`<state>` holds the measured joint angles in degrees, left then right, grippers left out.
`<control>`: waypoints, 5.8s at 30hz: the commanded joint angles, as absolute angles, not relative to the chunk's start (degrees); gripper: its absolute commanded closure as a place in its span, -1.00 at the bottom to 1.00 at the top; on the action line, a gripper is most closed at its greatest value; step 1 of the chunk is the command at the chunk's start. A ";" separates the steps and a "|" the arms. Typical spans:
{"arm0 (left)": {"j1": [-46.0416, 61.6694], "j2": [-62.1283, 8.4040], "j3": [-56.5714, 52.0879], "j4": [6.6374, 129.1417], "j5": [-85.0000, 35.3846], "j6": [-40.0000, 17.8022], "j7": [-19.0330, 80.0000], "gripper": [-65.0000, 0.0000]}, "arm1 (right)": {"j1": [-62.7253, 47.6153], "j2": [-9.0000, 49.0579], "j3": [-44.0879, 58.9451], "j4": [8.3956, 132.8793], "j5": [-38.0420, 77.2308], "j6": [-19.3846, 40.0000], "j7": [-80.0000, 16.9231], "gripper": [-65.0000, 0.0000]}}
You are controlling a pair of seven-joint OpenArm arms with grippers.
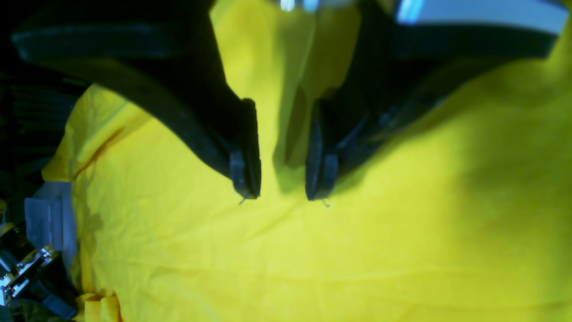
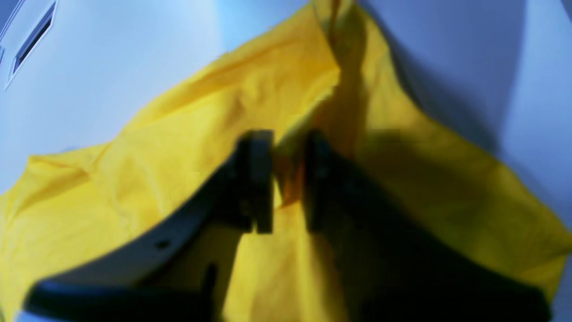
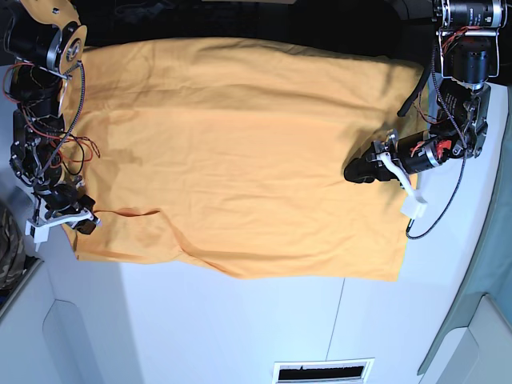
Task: Layout the t-shirt on the table in an organized manner, then fold the t-shirt properly
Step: 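Grasp the shirt hem corner with the right gripper, left gripper holding, then drag the shirt with both grippers toward the collar edge, then lift the shirt's collar edge with both grippers and stretch it taut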
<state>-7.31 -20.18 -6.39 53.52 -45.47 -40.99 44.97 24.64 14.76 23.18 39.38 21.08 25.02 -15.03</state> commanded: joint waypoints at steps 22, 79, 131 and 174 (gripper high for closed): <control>-6.66 -20.99 -6.35 53.71 -42.13 -40.00 47.20 0.31 | 44.88 15.57 16.71 39.86 18.00 25.32 -23.07 -0.03; -28.21 -19.44 5.93 45.41 -37.63 -39.33 49.45 0.31 | 21.32 22.50 24.05 48.16 21.67 31.38 -27.20 1.00; 27.97 -28.38 -21.08 83.44 -48.34 -40.00 50.06 0.06 | -15.59 25.52 31.11 70.85 42.57 32.36 -39.44 -0.11; 27.79 -24.77 -18.44 83.44 -40.88 -40.00 43.44 0.86 | -15.59 25.52 31.11 70.87 43.99 32.36 -39.46 0.32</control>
<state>27.44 -24.12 -18.33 83.11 -41.34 -40.12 42.81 -15.55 24.69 30.98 70.50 44.10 32.25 -39.24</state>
